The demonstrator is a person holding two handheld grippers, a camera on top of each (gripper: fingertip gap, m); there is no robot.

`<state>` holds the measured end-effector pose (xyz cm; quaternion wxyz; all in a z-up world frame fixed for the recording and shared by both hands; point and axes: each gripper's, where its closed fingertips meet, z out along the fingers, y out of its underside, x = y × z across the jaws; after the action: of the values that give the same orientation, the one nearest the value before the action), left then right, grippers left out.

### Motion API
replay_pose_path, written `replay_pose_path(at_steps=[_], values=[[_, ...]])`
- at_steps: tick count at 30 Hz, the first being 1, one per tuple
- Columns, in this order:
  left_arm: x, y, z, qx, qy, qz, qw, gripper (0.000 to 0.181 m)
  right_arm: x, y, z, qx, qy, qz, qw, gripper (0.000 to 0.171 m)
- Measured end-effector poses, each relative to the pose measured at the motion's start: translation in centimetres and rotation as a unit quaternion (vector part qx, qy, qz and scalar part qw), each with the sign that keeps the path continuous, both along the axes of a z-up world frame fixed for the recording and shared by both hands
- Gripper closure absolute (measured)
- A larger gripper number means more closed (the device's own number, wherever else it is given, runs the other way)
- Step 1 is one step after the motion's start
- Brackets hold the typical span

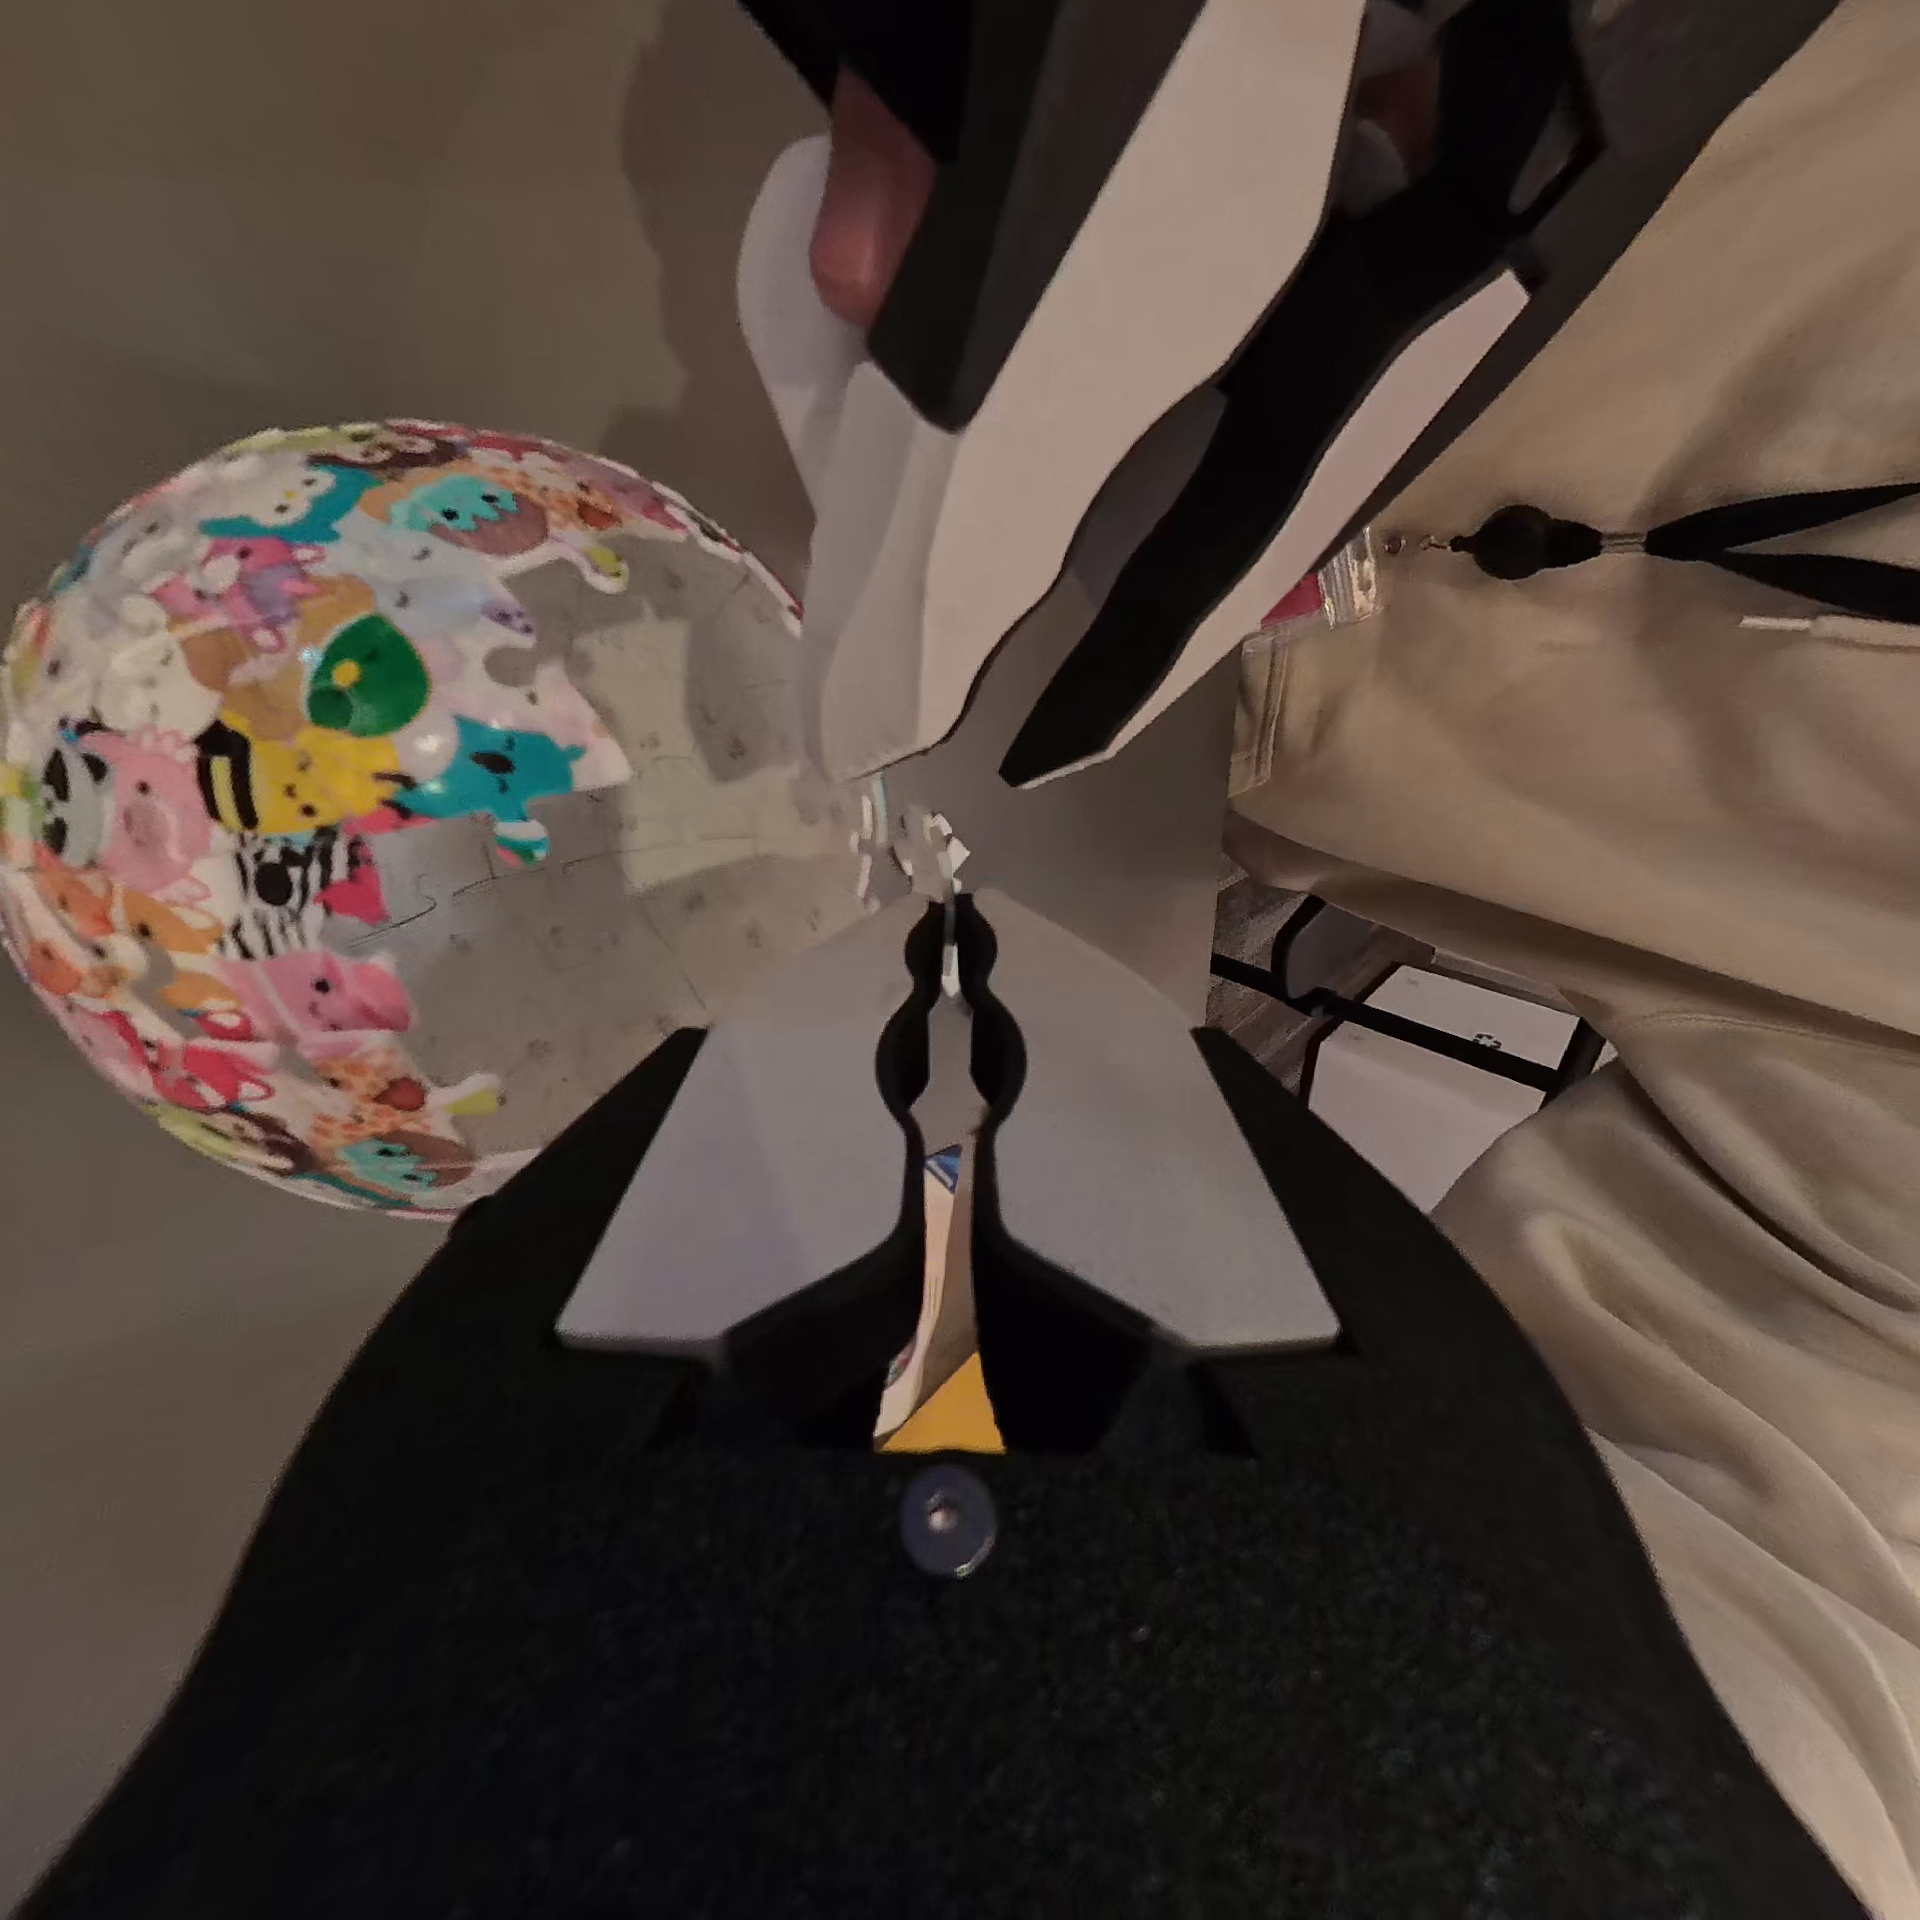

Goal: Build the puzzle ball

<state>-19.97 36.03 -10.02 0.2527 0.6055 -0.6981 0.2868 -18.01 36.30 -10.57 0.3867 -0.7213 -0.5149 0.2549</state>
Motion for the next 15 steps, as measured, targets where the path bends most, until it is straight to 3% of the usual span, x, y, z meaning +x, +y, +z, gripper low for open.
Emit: replay_pose_path(at_steps=[15], values=[[-0.37, -0.34, -1.09, 0.009, 0.009, -0.009, 1.000, 0.180, -0.87, 0.15, -0.65, -0.020, -0.015, 0.024, 0.999, 0.146]])
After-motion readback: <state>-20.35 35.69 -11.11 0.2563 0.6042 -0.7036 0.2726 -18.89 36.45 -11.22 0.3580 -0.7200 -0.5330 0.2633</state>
